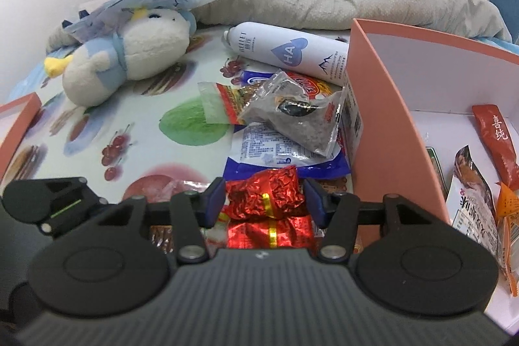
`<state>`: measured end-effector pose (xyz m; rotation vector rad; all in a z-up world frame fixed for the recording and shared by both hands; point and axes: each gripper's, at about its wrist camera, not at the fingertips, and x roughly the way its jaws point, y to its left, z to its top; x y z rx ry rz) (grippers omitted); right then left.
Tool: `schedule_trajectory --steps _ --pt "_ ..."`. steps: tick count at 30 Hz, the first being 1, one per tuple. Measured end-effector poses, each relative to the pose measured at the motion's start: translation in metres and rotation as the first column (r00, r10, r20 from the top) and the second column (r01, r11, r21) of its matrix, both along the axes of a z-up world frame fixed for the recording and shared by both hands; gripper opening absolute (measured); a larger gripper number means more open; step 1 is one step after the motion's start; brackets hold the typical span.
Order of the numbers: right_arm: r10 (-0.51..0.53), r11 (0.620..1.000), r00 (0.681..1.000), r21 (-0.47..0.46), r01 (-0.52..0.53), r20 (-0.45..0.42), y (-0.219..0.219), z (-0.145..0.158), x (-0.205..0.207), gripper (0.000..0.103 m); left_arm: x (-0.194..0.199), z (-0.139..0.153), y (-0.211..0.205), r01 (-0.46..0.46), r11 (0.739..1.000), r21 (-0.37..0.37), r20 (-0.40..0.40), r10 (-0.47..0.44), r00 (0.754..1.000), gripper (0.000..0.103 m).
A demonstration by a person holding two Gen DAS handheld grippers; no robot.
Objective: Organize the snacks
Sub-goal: 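Grasp the red foil candies with the right tool while the left tool grasps the jerky stick pack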
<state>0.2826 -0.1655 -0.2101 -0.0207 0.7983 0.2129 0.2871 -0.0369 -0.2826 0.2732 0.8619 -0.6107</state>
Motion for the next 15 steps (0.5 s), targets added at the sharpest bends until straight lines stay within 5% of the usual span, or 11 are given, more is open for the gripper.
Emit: schedule_trajectory --steps 10,12,15 --pt "0.006 1.0 1.0 -0.001 -0.006 -0.001 -0.003 0.004 -0.013 0.056 -0.012 0.006 0.009 -0.081 0.996 -0.029 -0.017 0.081 0.997 0.067" --pt "0.004 1.0 1.0 -0.001 -0.004 -0.002 -0.003 0.004 -0.017 0.056 -0.018 0.011 0.015 -0.106 0.993 -0.054 -0.007 0.106 0.994 0.052" --pt "0.005 1.0 1.0 0.003 -0.005 -0.008 -0.002 0.004 -0.022 0.056 -0.022 0.015 0.02 -0.162 0.985 -0.058 -0.025 0.161 0.987 0.048"
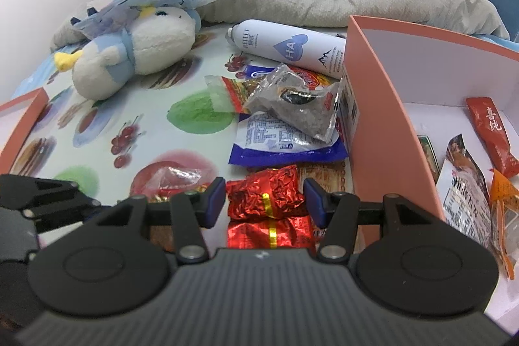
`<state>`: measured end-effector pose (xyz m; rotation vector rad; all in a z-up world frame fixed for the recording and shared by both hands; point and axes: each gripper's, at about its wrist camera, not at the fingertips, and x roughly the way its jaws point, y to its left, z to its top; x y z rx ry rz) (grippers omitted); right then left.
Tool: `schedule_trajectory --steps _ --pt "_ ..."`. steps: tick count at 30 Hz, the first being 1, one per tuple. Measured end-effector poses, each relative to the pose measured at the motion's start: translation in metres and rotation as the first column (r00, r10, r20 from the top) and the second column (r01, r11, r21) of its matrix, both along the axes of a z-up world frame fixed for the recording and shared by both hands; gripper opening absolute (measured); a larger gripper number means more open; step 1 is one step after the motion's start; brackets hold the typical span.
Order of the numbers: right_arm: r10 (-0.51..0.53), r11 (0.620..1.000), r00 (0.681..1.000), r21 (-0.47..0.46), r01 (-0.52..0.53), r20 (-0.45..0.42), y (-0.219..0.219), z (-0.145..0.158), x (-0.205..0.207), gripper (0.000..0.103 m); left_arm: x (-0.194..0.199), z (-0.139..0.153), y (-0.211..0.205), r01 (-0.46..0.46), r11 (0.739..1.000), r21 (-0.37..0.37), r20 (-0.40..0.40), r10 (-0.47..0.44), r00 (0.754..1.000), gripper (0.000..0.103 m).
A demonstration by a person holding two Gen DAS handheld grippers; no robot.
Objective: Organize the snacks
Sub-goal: 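Grasp the red foil candies with the right tool while the left tool grasps the jerky stick pack, then lift both held packs and carry them over the pink box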
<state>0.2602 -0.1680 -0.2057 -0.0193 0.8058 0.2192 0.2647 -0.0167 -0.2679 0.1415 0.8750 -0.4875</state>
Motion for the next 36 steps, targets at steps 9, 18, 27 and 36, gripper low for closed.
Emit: schedule_trajectory --steps 9,18,27,36 --pt "0.015 1.0 1.0 -0.017 -0.015 -0.023 0.002 -0.014 -0.023 0.056 -0.024 -0.002 0.01 -0.054 0.999 -0.001 0.018 0.054 0.998 0.035" --pt "0.072 0.993 0.997 -0.091 -0.072 -0.008 0.004 -0.035 -0.043 0.056 -0.028 0.006 0.032 -0.118 0.987 -0.107 -0.002 0.118 0.993 0.024" --pt "0.126 0.984 0.992 -0.128 -0.123 0.017 0.009 -0.035 -0.047 0.056 -0.027 0.02 0.044 -0.155 0.966 -0.209 -0.025 0.153 0.988 0.018" --pt "0.109 0.99 0.994 -0.091 -0.107 0.015 0.009 -0.033 -0.045 0.056 -0.028 0.029 0.045 -0.225 0.943 -0.243 -0.021 0.227 0.974 0.011"
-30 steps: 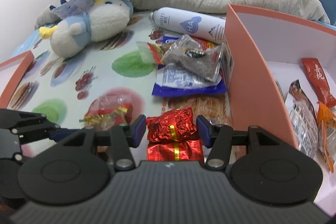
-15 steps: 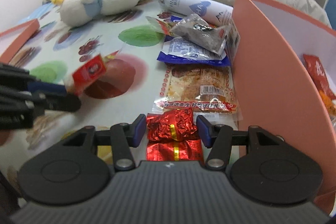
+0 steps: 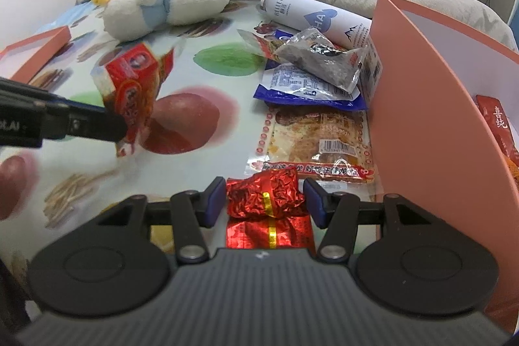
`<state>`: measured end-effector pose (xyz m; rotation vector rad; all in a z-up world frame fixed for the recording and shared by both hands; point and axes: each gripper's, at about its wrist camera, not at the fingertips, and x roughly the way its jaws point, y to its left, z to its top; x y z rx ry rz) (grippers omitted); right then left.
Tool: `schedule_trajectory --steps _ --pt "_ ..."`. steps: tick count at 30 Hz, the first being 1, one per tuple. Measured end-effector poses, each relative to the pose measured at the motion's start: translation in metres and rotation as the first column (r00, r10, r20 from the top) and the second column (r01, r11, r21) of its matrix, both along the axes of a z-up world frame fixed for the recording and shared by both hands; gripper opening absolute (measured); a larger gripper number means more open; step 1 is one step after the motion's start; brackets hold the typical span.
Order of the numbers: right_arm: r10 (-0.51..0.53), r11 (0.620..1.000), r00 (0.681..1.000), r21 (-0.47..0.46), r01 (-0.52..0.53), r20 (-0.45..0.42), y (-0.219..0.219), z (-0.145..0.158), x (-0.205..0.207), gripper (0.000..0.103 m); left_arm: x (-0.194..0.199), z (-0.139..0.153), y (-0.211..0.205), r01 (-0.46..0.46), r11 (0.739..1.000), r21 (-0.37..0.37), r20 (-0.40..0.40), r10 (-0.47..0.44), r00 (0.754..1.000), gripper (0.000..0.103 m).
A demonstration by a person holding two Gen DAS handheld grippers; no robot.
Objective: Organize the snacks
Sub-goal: 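Lift both held packs and carry them over the pink box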
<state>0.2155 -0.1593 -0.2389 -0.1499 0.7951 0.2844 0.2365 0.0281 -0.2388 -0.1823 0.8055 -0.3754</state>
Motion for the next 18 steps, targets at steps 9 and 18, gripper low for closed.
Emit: schedule_trajectory --steps 9,18 --pt "-0.042 0.996 0.999 0.073 0.041 0.005 -0.007 0.029 -0.01 0.056 -0.019 0.021 -0.008 -0.103 0.994 -0.044 0.022 0.104 0.994 0.008" --pt "-0.064 0.991 0.998 0.121 0.064 -0.002 -0.017 0.062 -0.032 0.056 -0.045 0.049 -0.02 -0.153 0.986 -0.064 0.033 0.155 0.987 0.007"
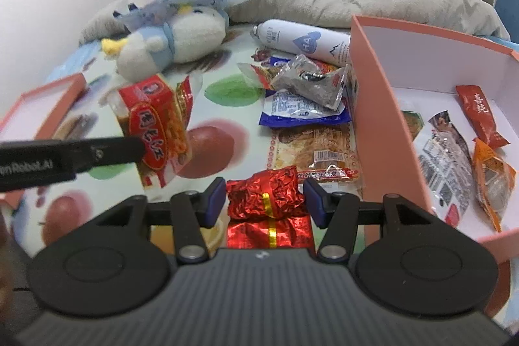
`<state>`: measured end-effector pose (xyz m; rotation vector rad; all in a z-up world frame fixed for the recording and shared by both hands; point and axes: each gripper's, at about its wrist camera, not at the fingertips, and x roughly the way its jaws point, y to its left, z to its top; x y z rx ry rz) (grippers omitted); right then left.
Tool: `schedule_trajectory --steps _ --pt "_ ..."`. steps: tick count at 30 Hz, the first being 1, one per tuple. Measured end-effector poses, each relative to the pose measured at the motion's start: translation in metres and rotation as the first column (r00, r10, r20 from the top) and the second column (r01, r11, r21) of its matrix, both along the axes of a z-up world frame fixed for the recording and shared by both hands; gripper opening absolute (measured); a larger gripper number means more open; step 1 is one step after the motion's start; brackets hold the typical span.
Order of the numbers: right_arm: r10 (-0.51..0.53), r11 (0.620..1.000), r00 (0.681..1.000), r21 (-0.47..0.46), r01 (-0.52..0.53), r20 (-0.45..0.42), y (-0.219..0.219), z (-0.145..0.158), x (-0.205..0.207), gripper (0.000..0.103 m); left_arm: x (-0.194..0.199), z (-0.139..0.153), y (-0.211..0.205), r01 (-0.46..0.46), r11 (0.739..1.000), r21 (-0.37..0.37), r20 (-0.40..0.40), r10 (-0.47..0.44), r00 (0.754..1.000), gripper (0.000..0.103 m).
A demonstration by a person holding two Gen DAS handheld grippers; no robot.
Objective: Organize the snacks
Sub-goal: 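Lift both held packs and carry them over the pink box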
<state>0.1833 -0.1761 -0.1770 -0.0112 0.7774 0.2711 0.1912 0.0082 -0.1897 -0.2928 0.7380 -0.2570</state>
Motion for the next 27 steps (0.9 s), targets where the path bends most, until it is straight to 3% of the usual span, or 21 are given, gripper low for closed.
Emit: schedule_trajectory --steps 12,27 --pt "-0.024 0.999 0.999 0.045 0.022 0.043 -0.02 0.049 -0.02 0.056 -0.022 0.051 -0.014 -0.062 0.998 0.018 0.048 0.061 0.997 0.007" --pt "-0.08 0.996 0.978 0.064 0.068 0.195 -0.04 0.121 -0.026 0.056 -0.015 0.127 -0.038 -0.043 0.999 0.017 0.136 0.04 0.99 0.008"
